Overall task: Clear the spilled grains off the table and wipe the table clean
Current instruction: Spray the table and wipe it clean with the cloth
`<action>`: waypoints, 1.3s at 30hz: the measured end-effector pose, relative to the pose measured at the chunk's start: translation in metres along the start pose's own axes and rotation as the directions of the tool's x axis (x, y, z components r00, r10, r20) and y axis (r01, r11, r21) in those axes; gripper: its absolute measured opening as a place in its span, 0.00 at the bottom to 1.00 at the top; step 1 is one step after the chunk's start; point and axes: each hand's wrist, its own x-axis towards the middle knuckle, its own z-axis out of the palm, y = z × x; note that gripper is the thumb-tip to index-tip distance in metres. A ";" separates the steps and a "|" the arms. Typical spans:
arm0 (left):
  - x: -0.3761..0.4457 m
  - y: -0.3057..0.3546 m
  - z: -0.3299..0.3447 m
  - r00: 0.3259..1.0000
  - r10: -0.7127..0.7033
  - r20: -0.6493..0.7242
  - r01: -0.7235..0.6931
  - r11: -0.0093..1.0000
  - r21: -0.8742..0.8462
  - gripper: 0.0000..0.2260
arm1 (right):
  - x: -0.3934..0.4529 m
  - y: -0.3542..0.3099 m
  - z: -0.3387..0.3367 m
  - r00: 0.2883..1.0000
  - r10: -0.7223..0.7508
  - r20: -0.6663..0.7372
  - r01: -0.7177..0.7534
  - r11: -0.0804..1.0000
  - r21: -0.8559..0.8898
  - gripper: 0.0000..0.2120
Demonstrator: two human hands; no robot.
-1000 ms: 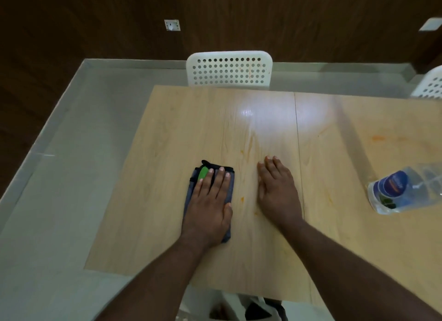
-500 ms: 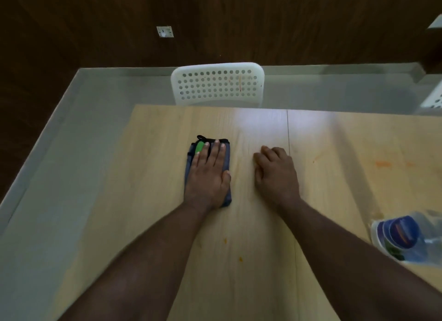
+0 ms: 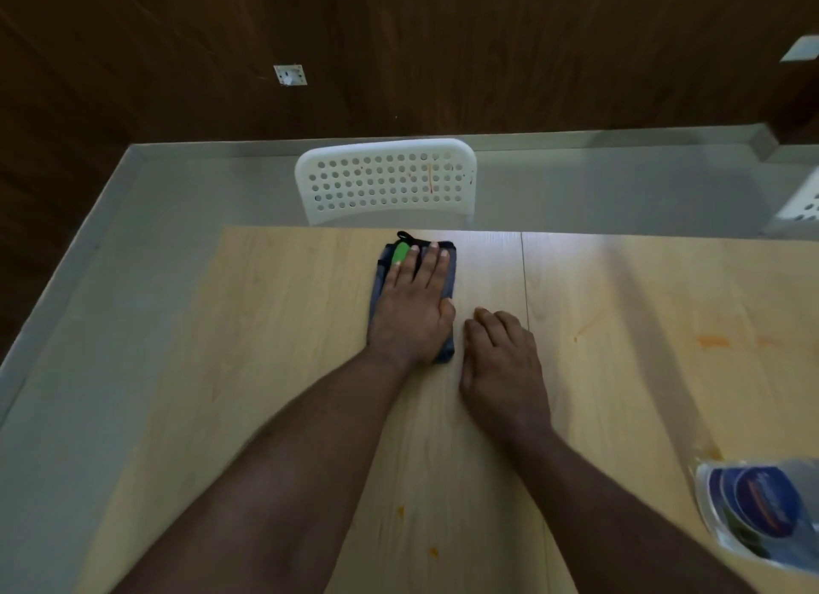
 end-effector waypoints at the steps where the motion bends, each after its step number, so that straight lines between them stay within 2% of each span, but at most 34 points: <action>1: -0.012 0.000 0.001 0.999 0.036 0.010 -0.036 0.999 -0.006 0.31 | 0.000 0.000 -0.001 1.000 0.008 -0.002 -0.008 1.000 0.004 0.23; 4: -0.060 -0.012 0.006 0.989 0.149 0.021 -0.148 0.989 -0.027 0.31 | -0.001 0.000 -0.001 1.000 0.017 -0.009 -0.017 1.000 0.017 0.22; 6: -0.075 -0.032 0.007 0.987 0.157 0.020 -0.157 0.987 -0.024 0.31 | -0.002 -0.001 -0.001 1.000 0.020 -0.017 -0.020 1.000 0.017 0.22; 9: -0.057 -0.054 0.001 0.999 0.053 0.006 -0.053 0.998 -0.018 0.31 | -0.001 -0.001 -0.001 0.999 0.008 -0.032 -0.008 1.000 0.014 0.22; 12: -0.022 -0.049 -0.002 0.998 -0.063 -0.001 0.063 0.998 -0.004 0.32 | -0.001 0.000 0.002 0.999 -0.002 -0.046 0.002 1.000 0.003 0.21; 15: -0.009 -0.031 -0.001 0.995 -0.095 -0.017 0.095 0.995 0.031 0.33 | -0.002 0.000 0.002 0.998 0.001 -0.057 0.000 1.000 0.008 0.21; 19: -0.042 -0.002 0.007 1.000 0.012 -0.001 -0.012 1.000 0.001 0.32 | -0.003 0.001 0.001 0.997 0.027 -0.069 -0.025 0.999 0.028 0.21; 23: -0.115 0.016 0.018 0.991 0.132 -0.002 -0.132 0.990 -0.050 0.31 | -0.008 0.000 -0.002 0.997 0.035 -0.063 -0.033 0.999 0.039 0.19; 25: -0.159 0.013 0.021 0.989 0.145 -0.014 -0.146 0.988 -0.053 0.31 | -0.014 0.001 -0.004 0.998 0.049 -0.031 -0.047 0.996 0.074 0.19; 30: -0.223 -0.014 0.025 0.999 0.041 -0.007 -0.042 0.996 -0.085 0.31 | -0.080 -0.023 -0.012 0.993 0.112 0.028 -0.115 0.986 0.118 0.21; 36: -0.207 -0.015 0.023 0.993 -0.118 -0.015 0.117 0.992 -0.044 0.32 | -0.167 -0.024 -0.014 0.994 0.087 0.067 -0.090 0.994 0.054 0.24; 39: -0.198 -0.003 0.019 0.983 -0.183 -0.012 0.182 0.982 -0.057 0.33 | -0.179 -0.022 -0.009 0.995 0.053 0.082 -0.056 0.998 0.038 0.26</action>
